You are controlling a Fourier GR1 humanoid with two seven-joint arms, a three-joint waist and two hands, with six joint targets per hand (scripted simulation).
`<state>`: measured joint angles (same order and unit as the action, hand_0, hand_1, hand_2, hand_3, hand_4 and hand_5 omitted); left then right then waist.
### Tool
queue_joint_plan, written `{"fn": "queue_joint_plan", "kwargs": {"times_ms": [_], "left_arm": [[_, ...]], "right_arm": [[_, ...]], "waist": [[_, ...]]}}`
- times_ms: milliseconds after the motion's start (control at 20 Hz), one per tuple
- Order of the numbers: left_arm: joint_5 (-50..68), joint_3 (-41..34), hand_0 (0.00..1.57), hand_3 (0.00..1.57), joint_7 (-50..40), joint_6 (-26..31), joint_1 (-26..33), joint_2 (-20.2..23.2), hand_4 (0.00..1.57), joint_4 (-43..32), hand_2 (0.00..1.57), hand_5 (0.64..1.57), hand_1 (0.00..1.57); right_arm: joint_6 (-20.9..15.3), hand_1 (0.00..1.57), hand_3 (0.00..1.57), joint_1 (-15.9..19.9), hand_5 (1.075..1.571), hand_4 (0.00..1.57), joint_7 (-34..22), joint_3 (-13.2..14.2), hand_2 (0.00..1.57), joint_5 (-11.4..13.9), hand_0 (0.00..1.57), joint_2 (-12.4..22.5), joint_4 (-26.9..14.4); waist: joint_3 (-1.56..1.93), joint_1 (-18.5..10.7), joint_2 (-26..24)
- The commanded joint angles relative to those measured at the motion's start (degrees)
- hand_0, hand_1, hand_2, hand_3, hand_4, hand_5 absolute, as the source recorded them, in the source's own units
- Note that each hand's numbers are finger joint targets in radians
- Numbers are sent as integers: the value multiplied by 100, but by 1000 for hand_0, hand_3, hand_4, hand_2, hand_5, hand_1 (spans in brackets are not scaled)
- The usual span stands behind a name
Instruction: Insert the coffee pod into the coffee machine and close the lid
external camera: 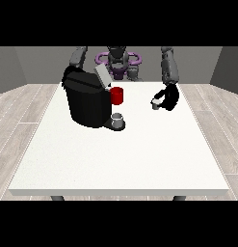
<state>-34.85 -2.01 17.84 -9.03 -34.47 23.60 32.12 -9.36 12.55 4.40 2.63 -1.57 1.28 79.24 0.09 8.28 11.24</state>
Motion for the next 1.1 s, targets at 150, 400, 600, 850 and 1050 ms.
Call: {"fn": "queue_joint_plan", "kwargs": {"times_ms": [150, 400, 600, 850, 1050], "left_arm": [[-23, 157, 1477, 1410, -129, 607, -536, -260, 632, 221, 1470, 1571, 1477], [-30, 189, 1323, 1352, -191, 1065, -901, -165, 581, 559, 1383, 1571, 1323], [2, 184, 1256, 1292, -286, 1386, -1024, -150, 545, 604, 1331, 1571, 1256], [55, -131, 1255, 1288, -188, 1484, -1450, 251, 556, 505, 1332, 1571, 1255], [85, -212, 1255, 1288, -444, 1676, -1778, 242, 556, 585, 1332, 1571, 1255]], "right_arm": [[15, 0, 0, 72, 1571, 505, -254, 7, 0, 32, 0, 60, -332], [108, 0, 0, 268, 1571, 507, 125, 322, 0, -133, 0, 182, -820], [327, 0, 0, 25, 1571, 468, 13, 194, 0, -183, 0, 205, -709], [293, 0, 0, 259, 1571, 476, -367, 67, 0, -159, 0, 209, -306], [309, 0, 0, 123, 1571, 500, 44, -29, 0, -158, 0, 72, -368]], "waist": [[-8, -17, -423], [-6, -234, -459], [-6, -84, -797], [-11, 259, -496], [-9, 313, -472]]}}
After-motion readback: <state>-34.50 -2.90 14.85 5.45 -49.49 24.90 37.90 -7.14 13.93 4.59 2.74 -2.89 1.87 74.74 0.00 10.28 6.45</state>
